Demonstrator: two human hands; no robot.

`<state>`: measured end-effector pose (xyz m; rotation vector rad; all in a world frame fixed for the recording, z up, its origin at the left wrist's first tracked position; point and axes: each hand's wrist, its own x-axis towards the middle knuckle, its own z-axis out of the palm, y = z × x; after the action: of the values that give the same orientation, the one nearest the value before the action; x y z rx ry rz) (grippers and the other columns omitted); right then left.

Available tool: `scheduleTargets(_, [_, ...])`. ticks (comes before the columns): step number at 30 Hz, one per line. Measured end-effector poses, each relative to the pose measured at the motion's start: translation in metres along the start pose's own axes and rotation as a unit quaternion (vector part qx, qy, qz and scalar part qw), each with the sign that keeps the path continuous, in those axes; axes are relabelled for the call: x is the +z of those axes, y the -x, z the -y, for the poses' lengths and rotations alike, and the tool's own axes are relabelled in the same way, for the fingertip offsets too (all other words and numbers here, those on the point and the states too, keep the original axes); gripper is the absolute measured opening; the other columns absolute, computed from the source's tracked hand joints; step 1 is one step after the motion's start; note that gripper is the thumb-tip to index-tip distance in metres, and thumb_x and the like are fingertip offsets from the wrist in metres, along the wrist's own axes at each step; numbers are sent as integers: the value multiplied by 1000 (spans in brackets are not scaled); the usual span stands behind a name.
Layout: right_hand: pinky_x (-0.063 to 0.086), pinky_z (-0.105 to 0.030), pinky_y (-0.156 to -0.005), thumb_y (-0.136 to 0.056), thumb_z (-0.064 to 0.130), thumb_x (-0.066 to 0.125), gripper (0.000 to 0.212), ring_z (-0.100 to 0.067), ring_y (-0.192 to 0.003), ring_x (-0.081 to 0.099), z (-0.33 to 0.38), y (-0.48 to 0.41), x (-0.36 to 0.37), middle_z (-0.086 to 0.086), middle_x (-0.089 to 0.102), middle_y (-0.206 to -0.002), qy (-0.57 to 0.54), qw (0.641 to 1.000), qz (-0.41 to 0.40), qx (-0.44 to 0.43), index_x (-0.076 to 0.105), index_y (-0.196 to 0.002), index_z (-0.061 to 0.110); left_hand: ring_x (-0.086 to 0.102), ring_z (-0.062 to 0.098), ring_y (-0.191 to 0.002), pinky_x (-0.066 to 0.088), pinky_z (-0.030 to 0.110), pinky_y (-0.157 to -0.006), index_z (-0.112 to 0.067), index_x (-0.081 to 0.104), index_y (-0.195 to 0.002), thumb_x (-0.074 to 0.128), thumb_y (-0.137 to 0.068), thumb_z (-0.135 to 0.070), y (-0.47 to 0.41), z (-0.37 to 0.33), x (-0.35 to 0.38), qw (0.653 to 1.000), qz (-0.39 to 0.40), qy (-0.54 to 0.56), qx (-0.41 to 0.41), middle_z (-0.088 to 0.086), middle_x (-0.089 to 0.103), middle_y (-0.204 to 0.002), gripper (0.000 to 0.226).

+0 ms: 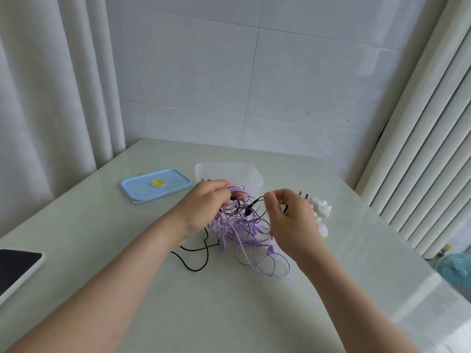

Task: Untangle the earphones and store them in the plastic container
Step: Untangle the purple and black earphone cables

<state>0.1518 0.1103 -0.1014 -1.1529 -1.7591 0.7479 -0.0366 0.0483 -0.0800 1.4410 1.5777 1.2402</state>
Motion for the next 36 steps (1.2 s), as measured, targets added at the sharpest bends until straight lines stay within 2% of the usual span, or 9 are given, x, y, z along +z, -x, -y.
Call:
scheduleTargets(3, [42,-18,-68,-105,37,56,18,-13,-83,65,0,1,0,13,68,-88,59,998,3,-10,64,-97,23,61,6,-81,42,26,-79,-23,78,-96,66,-95,-27,4,-2,0,999,35,14,18,-8,70,-85,13])
scheduleTargets(6, [36,-4,-61,-103,32,58,19,0,-82,61,1,3,-2,16,68,-85,123,992,14,-25,64,-89,21,71,15,-95,53,30,-90,-21,77,-94,88,-82,-35,2,4,2,998,25,-17,56,-1,77,-97,21])
scheduleTargets(13, [35,-32,-55,-97,17,46,28,-22,-61,47,8,4,-5,-9,53,-64,102,994,36,-4,51,-81,-6,58,3,-69,39,12,-60,-27,72,-76,93,-76,-37,-2,14,9,974,-96,-158,129,-13,70,-74,24])
scheduleTargets(17, [35,-33,-58,-97,18,46,29,-26,-62,52,10,6,-7,-7,47,-63,101,993,58,-9,44,-79,-5,51,15,-63,38,23,-56,-22,71,-75,79,-89,-43,-3,15,12,965,-129,-173,148,1,62,-65,27])
scheduleTargets(19, [35,-33,-59,-99,20,48,31,-30,-63,55,10,7,-7,0,47,-60,101,992,73,-24,47,-76,-2,56,18,-69,46,30,-65,-20,71,-77,75,-93,-38,-5,16,12,964,-138,-172,151,0,65,-69,24])
scheduleTargets(23, [34,-22,-60,-107,39,53,39,-6,-63,50,8,8,-3,15,55,-63,122,983,115,-70,54,-71,22,64,14,-81,52,34,-78,-23,75,-85,72,-95,-32,-6,17,11,976,-93,-140,136,-8,71,-80,14])
scheduleTargets(27, [35,-18,-56,-103,40,60,37,-4,-56,50,2,9,0,13,56,-58,157,973,155,-68,62,-71,20,68,13,-102,54,40,-97,-29,79,-96,69,-99,-36,-6,15,9,985,-20,-116,123,-12,76,-92,13])
scheduleTargets(32, [49,-32,-60,-95,25,61,26,-22,-60,61,5,7,-3,-2,64,-65,95,994,50,-36,66,-73,13,63,30,-87,54,46,-86,-11,71,-91,60,-95,-45,-9,15,7,986,-62,-110,109,12,69,-88,36])
scheduleTargets(36, [44,-29,-52,-95,19,63,15,-23,-54,72,14,6,-14,-5,73,-73,-37,998,-49,28,66,-84,9,45,13,-78,37,36,-76,-10,61,-84,56,-86,-45,-10,13,3,992,-104,-43,53,2,52,-80,36])
